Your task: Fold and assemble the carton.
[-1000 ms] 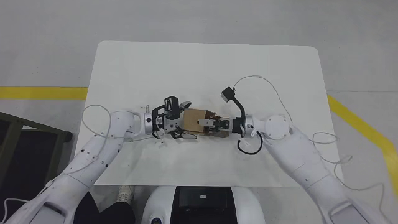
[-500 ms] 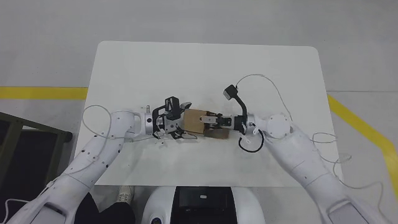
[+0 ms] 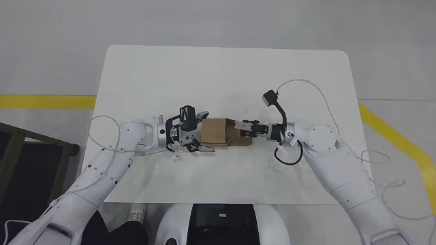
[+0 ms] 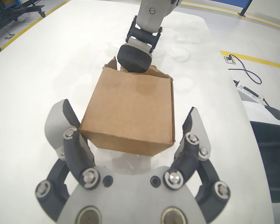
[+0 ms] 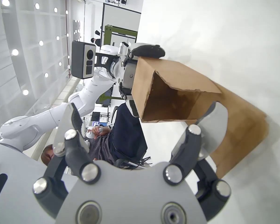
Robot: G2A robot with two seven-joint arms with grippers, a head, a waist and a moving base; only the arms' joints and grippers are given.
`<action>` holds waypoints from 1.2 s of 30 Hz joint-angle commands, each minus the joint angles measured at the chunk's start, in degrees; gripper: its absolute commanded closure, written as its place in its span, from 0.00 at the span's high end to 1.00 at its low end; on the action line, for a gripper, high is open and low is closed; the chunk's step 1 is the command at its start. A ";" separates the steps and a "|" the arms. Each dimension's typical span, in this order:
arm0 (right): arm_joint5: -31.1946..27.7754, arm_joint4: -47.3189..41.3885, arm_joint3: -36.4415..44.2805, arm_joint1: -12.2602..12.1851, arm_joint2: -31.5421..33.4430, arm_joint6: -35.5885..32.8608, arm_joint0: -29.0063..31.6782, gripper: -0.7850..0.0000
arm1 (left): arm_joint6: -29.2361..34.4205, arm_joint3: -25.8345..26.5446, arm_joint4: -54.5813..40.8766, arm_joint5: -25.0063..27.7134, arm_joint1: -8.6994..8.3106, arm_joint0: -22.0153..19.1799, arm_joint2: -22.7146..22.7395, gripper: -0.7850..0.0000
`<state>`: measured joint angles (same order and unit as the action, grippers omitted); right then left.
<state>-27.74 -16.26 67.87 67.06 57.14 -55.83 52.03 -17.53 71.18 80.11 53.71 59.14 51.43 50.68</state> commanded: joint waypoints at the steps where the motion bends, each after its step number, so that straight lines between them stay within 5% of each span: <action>1: -1.92 -0.73 -1.32 0.36 -0.64 -0.34 -1.04 1.00 | 0.07 0.03 0.07 -0.01 0.00 0.05 0.16 1.00; 11: -10.38 -5.02 -7.97 2.79 -6.03 -7.12 -6.84 1.00 | 0.32 0.33 0.20 0.42 -0.01 0.40 0.86 1.00; 36: -6.43 -11.69 -9.80 4.71 -8.18 -5.46 -4.63 1.00 | 0.68 0.98 0.54 0.86 0.33 0.83 1.50 1.00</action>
<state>-34.17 -27.85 58.16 71.70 49.02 -61.22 47.44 -16.80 72.16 80.63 54.54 59.47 52.26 52.15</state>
